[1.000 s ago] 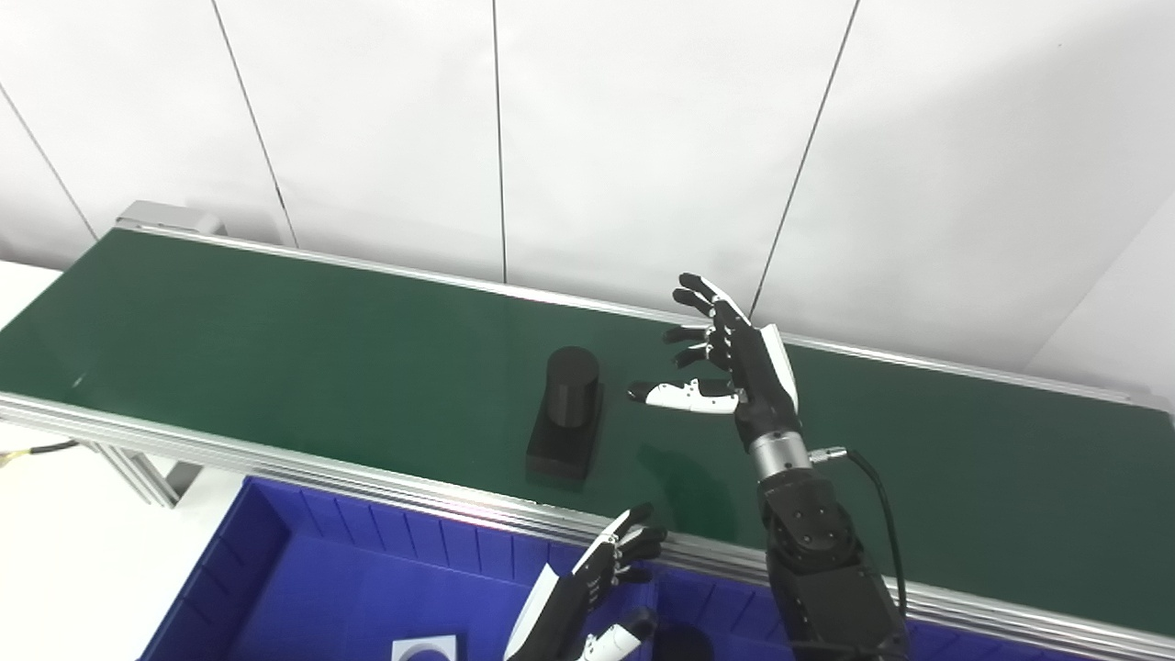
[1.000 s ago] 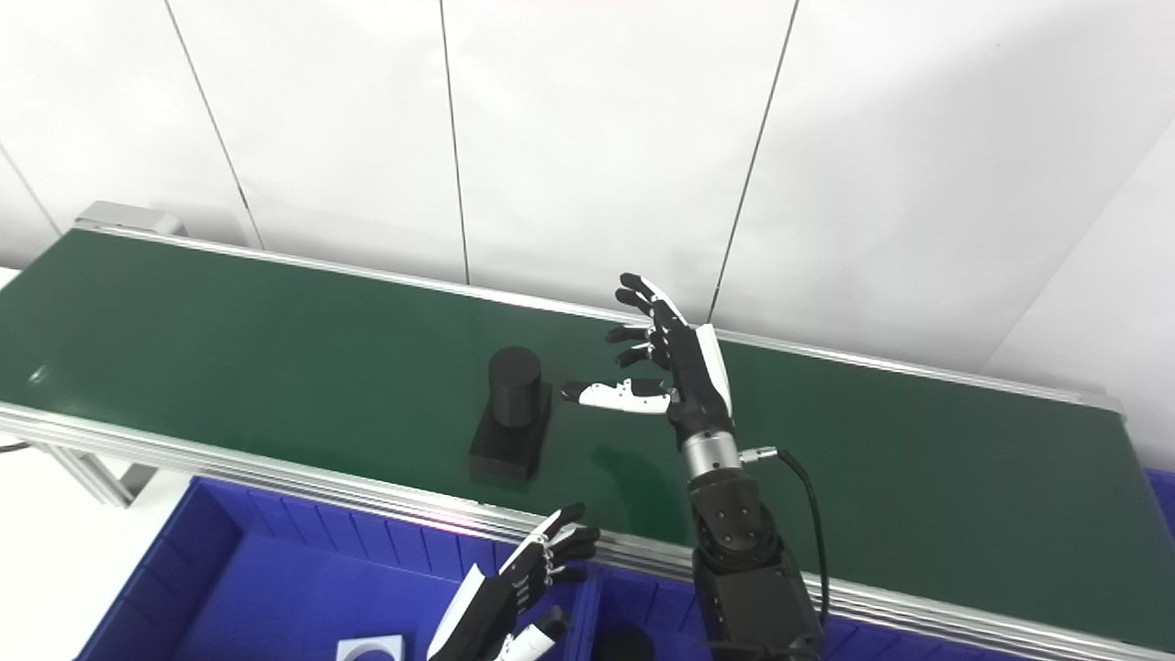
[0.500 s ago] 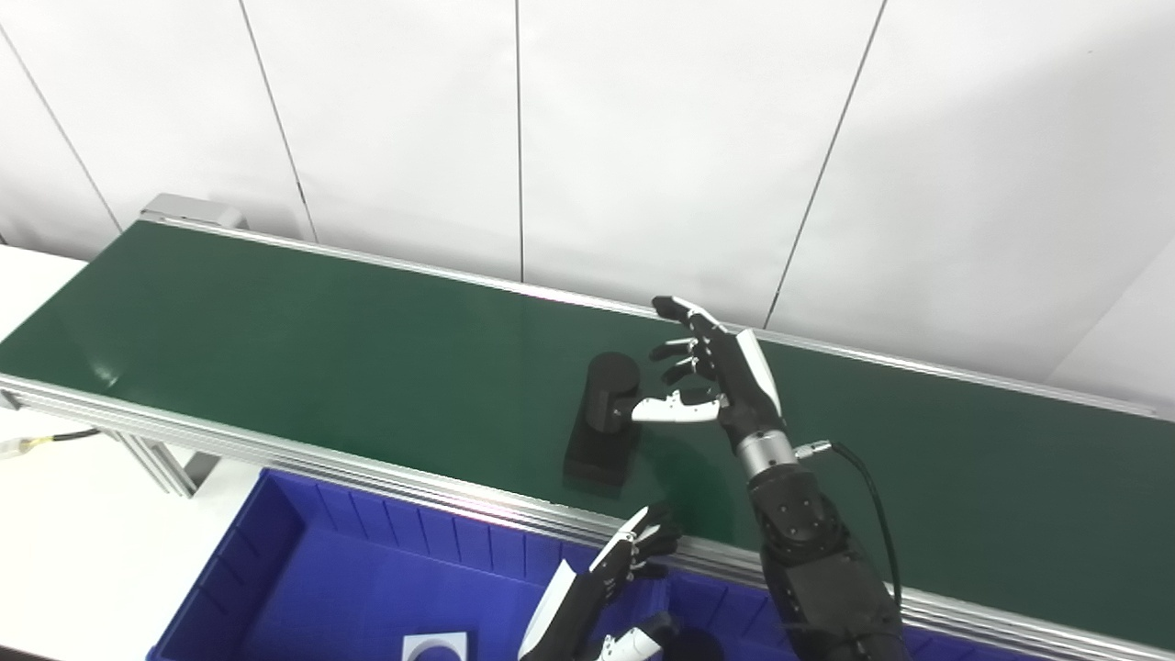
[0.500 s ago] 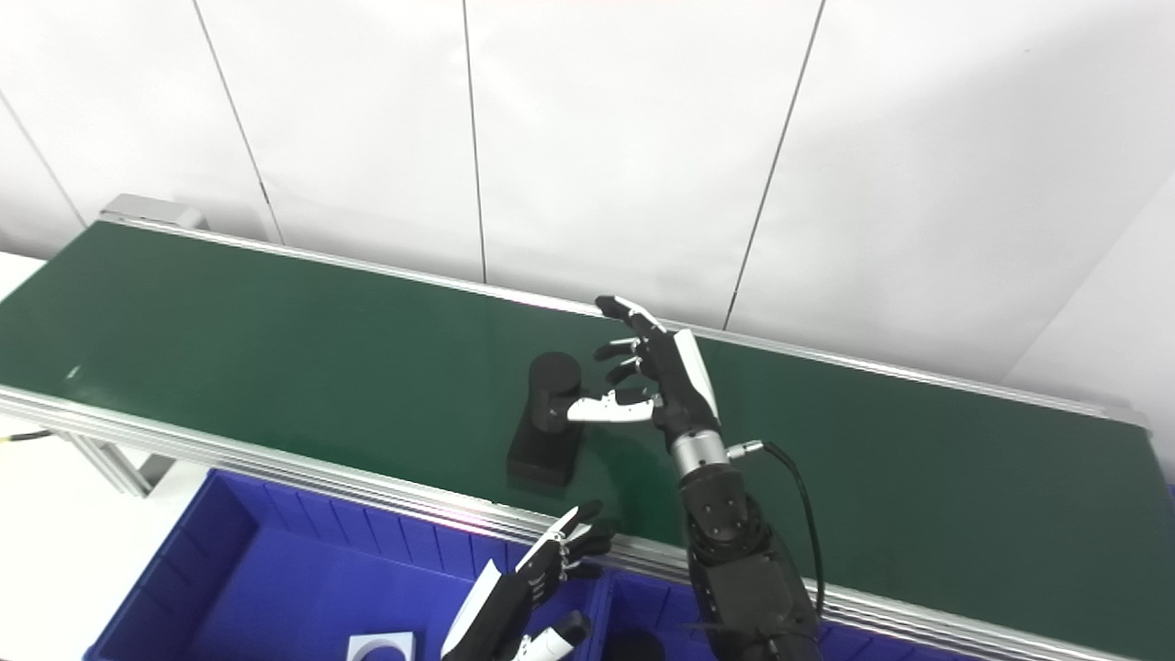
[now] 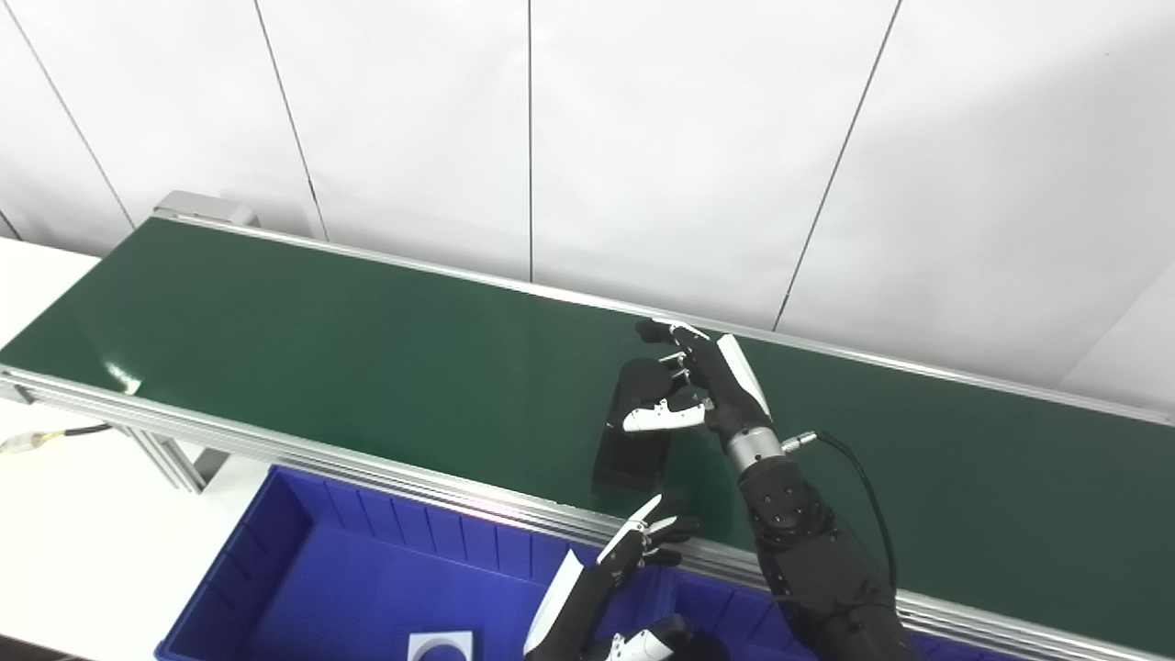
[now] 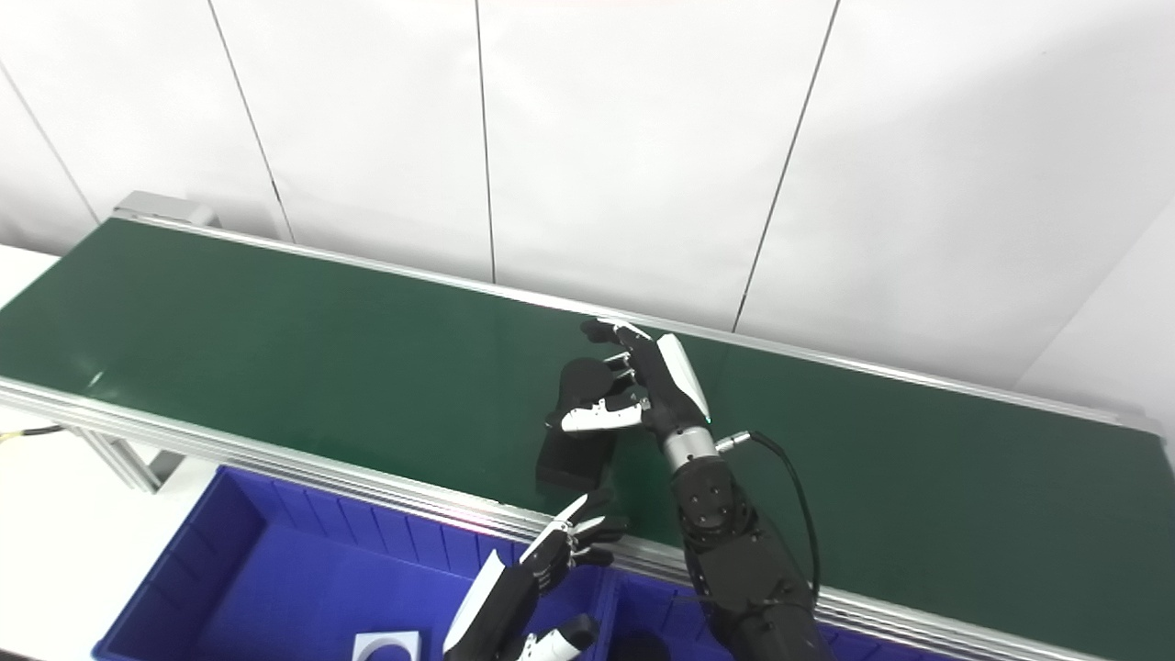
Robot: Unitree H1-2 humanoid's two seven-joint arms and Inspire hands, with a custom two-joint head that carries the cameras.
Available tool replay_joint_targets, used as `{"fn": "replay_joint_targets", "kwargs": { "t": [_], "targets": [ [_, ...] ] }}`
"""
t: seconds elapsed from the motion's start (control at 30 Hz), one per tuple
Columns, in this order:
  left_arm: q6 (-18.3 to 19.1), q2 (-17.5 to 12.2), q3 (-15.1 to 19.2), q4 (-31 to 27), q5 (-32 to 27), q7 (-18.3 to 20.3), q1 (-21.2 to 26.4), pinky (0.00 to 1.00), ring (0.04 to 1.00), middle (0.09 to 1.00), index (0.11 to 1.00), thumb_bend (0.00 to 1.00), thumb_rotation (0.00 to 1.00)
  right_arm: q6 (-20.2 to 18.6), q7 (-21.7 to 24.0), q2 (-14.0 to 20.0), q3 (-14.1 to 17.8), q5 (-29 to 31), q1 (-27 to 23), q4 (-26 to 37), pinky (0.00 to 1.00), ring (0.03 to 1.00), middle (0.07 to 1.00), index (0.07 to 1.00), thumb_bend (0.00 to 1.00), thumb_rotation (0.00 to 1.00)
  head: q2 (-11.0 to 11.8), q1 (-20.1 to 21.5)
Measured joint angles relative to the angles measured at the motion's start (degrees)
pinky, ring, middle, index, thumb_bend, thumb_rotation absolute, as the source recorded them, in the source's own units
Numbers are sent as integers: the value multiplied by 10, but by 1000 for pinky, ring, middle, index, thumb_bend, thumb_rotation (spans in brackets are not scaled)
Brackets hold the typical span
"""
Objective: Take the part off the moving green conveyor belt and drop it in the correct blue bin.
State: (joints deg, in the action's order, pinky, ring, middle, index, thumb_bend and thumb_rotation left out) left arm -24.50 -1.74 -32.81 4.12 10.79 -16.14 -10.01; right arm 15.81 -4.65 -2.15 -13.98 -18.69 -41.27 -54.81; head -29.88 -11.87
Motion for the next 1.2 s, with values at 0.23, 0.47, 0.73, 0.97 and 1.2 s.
{"fn": "replay_joint_targets", "kwargs": {
  "t": [0.23, 0.47, 0.73, 0.97, 1.2],
  "targets": [
    [0, -2, 0, -10, 0, 0, -4, 735, 817, 828, 923, 683, 830, 22, -32, -1, -7, -10, -5, -25, 379, 426, 484, 513, 528, 0, -4, 8],
    [0, -2, 0, -11, 3, 1, -4, 761, 831, 837, 932, 673, 824, 30, -51, -1, -24, -26, -8, -30, 362, 408, 493, 503, 518, 0, -4, 13],
    [0, -2, 0, -12, 7, 0, -4, 760, 829, 835, 931, 673, 834, 32, -47, 0, -23, -21, -6, -24, 373, 415, 490, 500, 519, 0, -5, 16],
    [0, -2, 0, -12, 7, 0, -4, 759, 833, 838, 931, 660, 840, 32, -47, 2, -23, -22, 0, -6, 353, 401, 480, 512, 518, 0, -5, 24],
    [0, -2, 0, -12, 1, 2, -5, 778, 834, 839, 938, 694, 866, 31, -16, 12, -6, 5, 24, 76, 350, 408, 481, 514, 518, 0, -7, 52]
  ]
}}
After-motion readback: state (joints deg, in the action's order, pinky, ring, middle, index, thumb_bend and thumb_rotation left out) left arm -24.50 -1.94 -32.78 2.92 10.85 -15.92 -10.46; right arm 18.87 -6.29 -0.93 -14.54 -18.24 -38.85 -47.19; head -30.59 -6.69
